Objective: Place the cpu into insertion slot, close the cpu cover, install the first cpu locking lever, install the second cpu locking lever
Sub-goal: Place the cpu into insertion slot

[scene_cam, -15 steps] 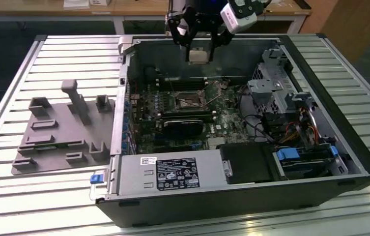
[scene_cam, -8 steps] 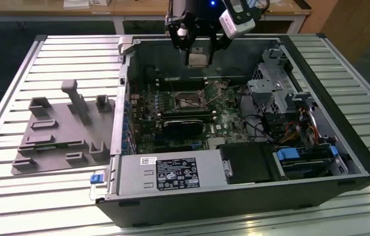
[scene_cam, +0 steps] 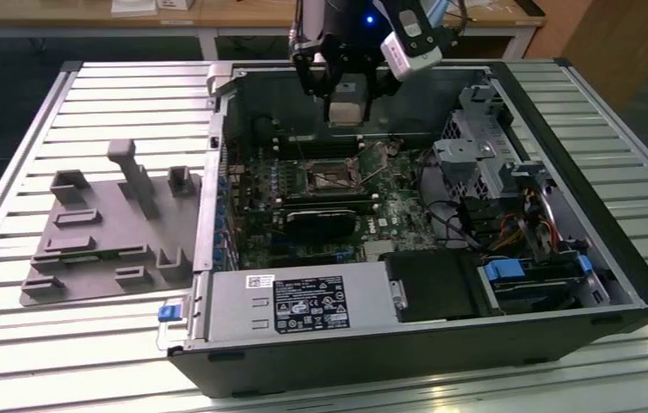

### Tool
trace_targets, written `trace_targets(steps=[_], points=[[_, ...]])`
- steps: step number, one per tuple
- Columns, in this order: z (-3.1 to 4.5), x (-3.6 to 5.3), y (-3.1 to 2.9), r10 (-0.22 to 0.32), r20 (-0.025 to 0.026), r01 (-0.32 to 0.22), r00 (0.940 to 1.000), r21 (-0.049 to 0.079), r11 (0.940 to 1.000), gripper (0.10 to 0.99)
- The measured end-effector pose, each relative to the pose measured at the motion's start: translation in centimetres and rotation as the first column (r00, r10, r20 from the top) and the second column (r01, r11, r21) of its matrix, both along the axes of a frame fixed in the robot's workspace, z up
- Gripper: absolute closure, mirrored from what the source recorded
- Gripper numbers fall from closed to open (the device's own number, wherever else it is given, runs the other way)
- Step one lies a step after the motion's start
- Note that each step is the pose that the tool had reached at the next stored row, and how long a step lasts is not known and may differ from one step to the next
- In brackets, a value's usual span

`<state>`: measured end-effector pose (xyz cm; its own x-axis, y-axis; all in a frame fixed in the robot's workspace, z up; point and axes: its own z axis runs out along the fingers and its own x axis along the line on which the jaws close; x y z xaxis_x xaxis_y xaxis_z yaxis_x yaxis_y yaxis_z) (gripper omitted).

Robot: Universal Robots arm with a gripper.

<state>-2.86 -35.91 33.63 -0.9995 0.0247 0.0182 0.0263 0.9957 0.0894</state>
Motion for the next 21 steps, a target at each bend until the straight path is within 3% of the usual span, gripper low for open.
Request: trace_targets(steps=[4, 10, 13, 17, 21], points=[[-0.73, -0.07, 0.00, 0.000, 0.0010, 0.000, 1.0000, 0.000, 1.0000, 0.549], [-1.80, -0.25, 0.00, -0.002, 0.0065, 0.002, 1.0000, 0.000, 1.0000, 0.549], [-2.23, -0.27, 0.00, -0.040, 0.0070, 0.040, 0.9992, 0.000, 0.9992, 0.549], [-2.67, -0.27, 0.00, -0.112, 0.0070, 0.112, 0.9937, 0.000, 0.9937, 0.549], [-3.00, -0.27, 0.00, -0.185, 0.0069, 0.185, 0.9827, 0.000, 0.9827, 0.549]])
